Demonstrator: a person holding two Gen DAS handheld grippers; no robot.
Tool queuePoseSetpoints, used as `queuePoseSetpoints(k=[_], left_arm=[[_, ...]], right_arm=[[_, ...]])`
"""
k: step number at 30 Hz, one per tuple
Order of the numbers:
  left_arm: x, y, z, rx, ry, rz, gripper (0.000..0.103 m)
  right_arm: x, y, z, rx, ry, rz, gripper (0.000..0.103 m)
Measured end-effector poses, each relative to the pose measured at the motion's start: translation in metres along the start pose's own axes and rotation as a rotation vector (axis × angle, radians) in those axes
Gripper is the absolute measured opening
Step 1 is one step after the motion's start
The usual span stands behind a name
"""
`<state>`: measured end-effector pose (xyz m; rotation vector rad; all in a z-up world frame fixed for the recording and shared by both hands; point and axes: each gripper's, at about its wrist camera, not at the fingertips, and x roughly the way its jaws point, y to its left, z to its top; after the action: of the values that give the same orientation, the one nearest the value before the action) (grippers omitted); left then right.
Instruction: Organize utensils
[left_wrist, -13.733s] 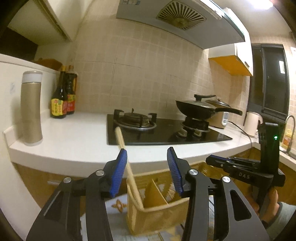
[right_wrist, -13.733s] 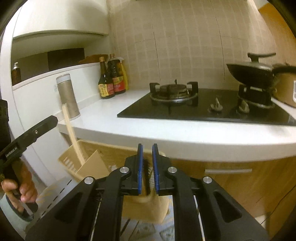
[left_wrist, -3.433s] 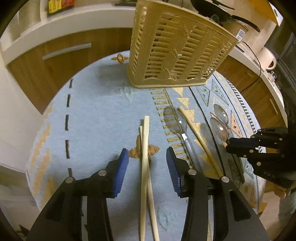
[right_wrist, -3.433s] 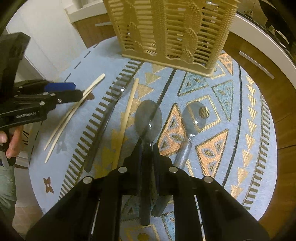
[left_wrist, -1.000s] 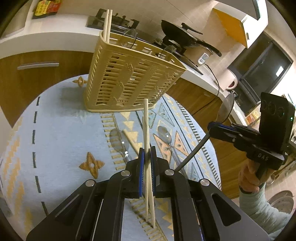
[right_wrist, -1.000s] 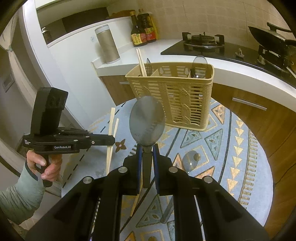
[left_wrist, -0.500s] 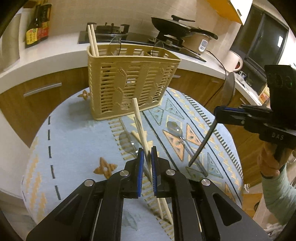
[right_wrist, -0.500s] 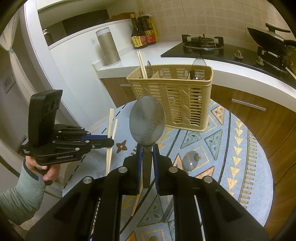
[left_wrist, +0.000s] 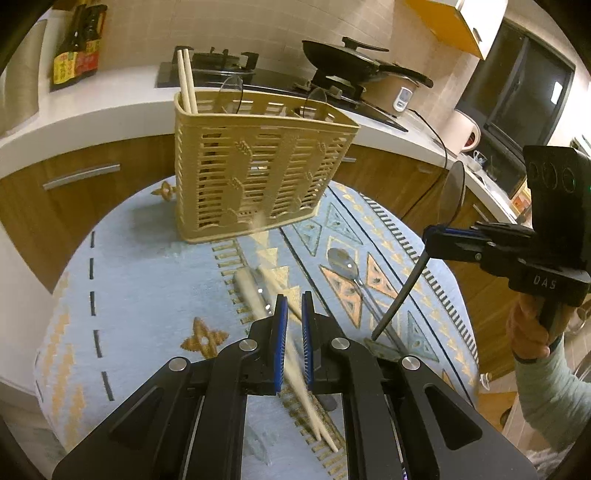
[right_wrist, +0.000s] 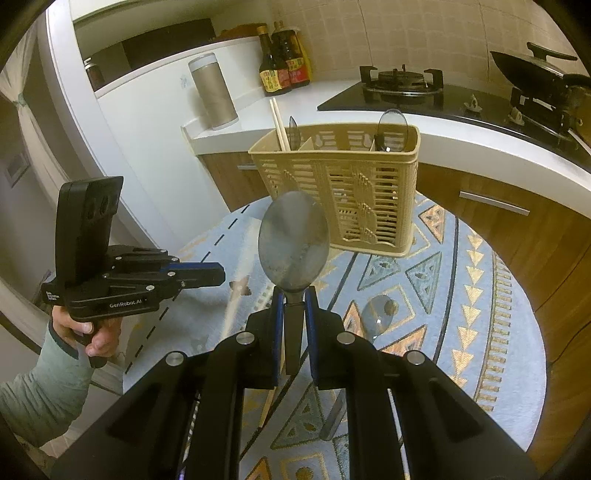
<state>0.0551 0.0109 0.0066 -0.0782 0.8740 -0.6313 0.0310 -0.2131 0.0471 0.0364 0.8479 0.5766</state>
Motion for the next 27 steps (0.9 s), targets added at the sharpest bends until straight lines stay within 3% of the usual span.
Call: queuePoseSetpoints(k=[8,14,16,17,18,22,25,27], left_arm=[[0.01,0.004,-0.002,-0.008,0.02,-0.001,0.0],[0.011,0.03,-0.006,-0.094,0.031,0.031,0.0],[0.013,0.042,-0.007,-0.131,0.054,0.044,0.012],[0.015,0.047,-0.008,-0.149,0.07,0.049,0.029],[0.017,0.053,-0.008,-0.166,0.081,0.068,0.039],[0.035,0.063,-0.009,-0.157,0.162,0.268,0.039],[0.048,0.069,-0.012,-0.175,0.224,0.268,0.038],[0.053,0.063,-0.01,-0.13,0.234,0.313,0.03]], right_arm=[[0.004,-0.004,-0.001,0.008,0.008,0.004,0.01],[0.004,-0.003,-0.002,0.007,0.009,0.004,0.01],[0.002,-0.004,-0.002,0.01,0.006,0.008,0.01],[0.0,-0.004,-0.002,0.01,0.004,0.01,0.01],[-0.001,-0.004,-0.002,0.008,0.004,0.011,0.01],[-0.001,-0.003,-0.005,0.007,0.009,0.013,0.01],[0.0,-0.004,-0.008,0.004,0.022,0.009,0.01],[0.003,-0.005,-0.009,0.007,0.033,0.007,0.01]])
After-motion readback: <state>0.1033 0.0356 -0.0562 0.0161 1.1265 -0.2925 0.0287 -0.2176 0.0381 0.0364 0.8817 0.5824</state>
